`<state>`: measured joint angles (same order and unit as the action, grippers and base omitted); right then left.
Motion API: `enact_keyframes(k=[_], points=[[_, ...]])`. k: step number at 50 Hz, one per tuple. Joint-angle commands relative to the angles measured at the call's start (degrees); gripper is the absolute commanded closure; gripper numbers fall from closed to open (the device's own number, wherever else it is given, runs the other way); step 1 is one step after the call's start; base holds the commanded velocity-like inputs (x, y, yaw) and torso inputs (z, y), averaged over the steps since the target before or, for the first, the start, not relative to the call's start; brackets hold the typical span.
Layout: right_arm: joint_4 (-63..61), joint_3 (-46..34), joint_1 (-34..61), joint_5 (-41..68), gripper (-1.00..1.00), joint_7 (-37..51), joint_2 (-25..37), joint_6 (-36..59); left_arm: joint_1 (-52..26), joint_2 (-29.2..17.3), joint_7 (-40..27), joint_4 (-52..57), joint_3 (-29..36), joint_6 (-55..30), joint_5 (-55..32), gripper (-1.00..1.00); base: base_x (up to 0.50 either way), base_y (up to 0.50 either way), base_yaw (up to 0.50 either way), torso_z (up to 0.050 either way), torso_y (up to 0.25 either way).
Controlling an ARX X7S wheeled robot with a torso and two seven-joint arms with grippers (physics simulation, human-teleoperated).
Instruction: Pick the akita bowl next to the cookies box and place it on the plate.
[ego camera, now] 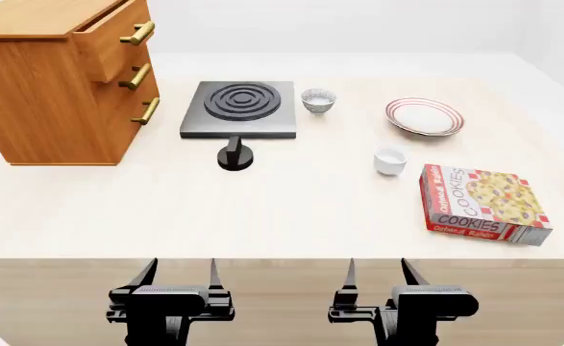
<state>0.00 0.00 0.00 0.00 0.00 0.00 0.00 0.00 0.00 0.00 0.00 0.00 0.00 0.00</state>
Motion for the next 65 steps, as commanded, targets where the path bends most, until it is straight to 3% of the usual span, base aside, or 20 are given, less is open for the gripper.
enact_keyframes(k=[1,23,24,45,54,65], points=[[0.16,-1.16,-0.02,1.19,-1.0,0.9,0.86,-0.41,-0.12,-0.91,-1.07,-0.18,1.0,0.05,-0.92,-1.0,0.0,0.0,0.0,0.0,0.0],[0.04,-4.58,-0.12,3.94,-1.0,4.18,3.59,-0.34,-0.22,-3.81,-3.91,-0.01,4.57,-0.56,-3.48,-1.0,0.0,0.0,0.0,0.0,0.0],[-0.11,-0.95,-0.31,0.84,-1.0,0.56,0.48,-0.09,-0.06,-0.67,-0.19,0.22,0.94,-1.15,-0.24,-1.0,0.0,0.0,0.0,0.0,0.0],[-4.31,-3.81,-0.53,5.09,-1.0,4.15,3.71,2.02,0.29,-3.64,-4.97,3.43,3.44,-2.18,-3.34,-1.0,0.0,0.0,0.0,0.0,0.0],[-16.16,1.95,-2.98,10.97,-1.0,6.0,3.83,-12.71,4.84,-5.24,-13.25,20.14,-1.43,6.15,1.67,-1.0,0.0,0.0,0.0,0.0,0.0],[-19.54,4.22,-3.31,19.63,-1.0,6.4,4.3,-17.38,6.05,-5.83,-18.02,23.22,-6.0,12.55,0.27,-1.0,0.0,-0.17,0.0,0.0,0.0]])
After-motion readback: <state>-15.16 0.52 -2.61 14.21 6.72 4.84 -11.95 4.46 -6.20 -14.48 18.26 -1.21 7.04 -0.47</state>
